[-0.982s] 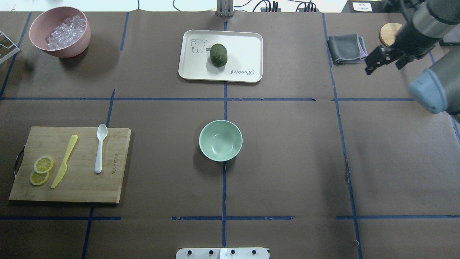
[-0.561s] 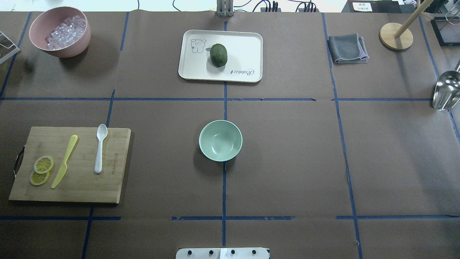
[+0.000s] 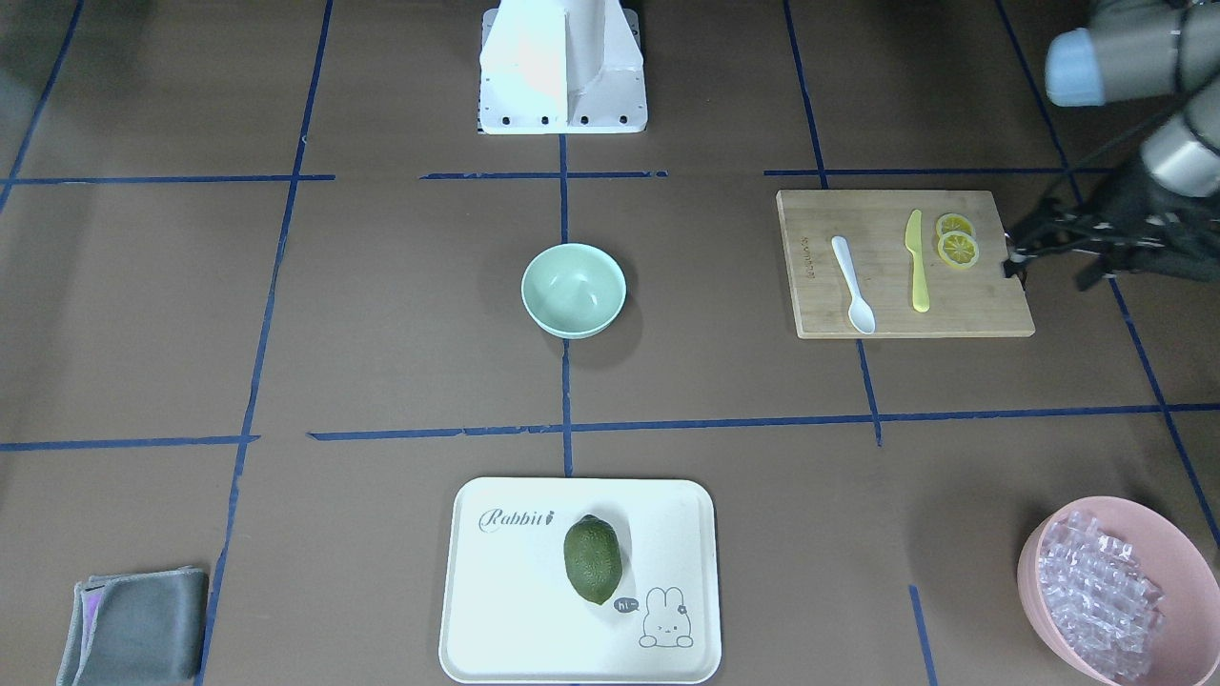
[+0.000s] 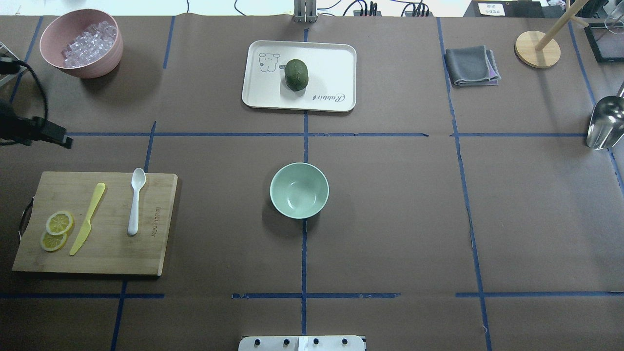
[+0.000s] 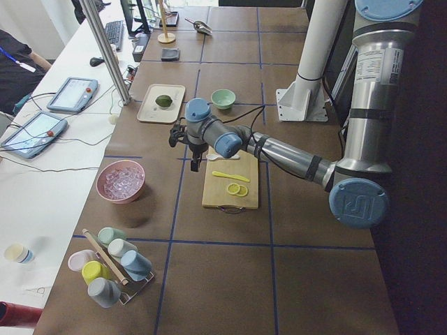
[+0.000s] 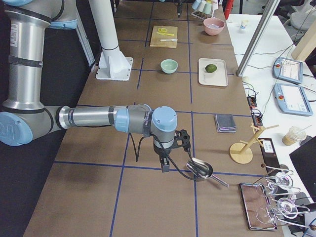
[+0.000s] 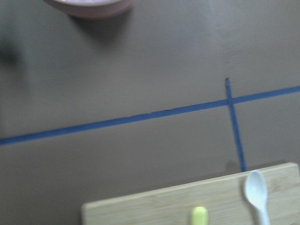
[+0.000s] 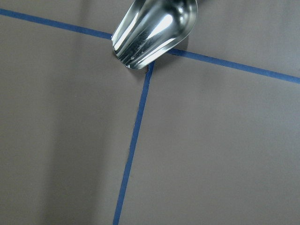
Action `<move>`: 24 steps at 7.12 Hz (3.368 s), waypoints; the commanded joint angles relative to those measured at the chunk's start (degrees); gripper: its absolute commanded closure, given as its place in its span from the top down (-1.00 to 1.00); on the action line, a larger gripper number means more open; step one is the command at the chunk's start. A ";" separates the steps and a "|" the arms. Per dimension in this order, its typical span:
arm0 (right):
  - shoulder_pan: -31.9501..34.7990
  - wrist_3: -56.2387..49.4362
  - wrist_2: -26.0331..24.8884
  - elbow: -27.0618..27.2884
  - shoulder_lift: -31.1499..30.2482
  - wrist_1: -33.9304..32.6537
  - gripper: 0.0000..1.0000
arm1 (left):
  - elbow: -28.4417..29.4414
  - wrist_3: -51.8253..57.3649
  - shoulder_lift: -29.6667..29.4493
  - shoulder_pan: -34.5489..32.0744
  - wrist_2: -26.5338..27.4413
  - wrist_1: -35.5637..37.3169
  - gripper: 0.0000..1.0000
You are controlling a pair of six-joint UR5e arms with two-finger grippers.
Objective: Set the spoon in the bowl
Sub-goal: 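Move the left gripper down over the white spoon on the cutting board, then close the left gripper on the white spoon handle and lift it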
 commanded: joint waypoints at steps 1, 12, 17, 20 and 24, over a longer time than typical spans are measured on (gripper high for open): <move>0.06 -0.09 0.04 0.04 -0.15 0.00 1.00 | -1.35 -15.84 -2.47 15.02 12.47 -0.14 1.00; 0.15 -0.79 -0.05 -0.05 -0.59 0.00 1.00 | 4.99 -17.54 -4.86 19.90 12.60 -0.14 0.54; 0.06 -0.79 -0.05 0.04 -0.94 0.00 1.00 | 4.38 -17.46 -4.25 20.61 12.68 -0.05 -1.00; 0.15 -0.79 -0.05 0.04 -0.94 0.00 1.00 | 3.85 -17.37 -4.07 20.26 12.68 -0.05 -1.00; 0.06 -0.88 -0.05 0.04 -1.03 0.00 1.00 | 0.77 -17.11 -7.03 20.25 12.77 0.56 -1.00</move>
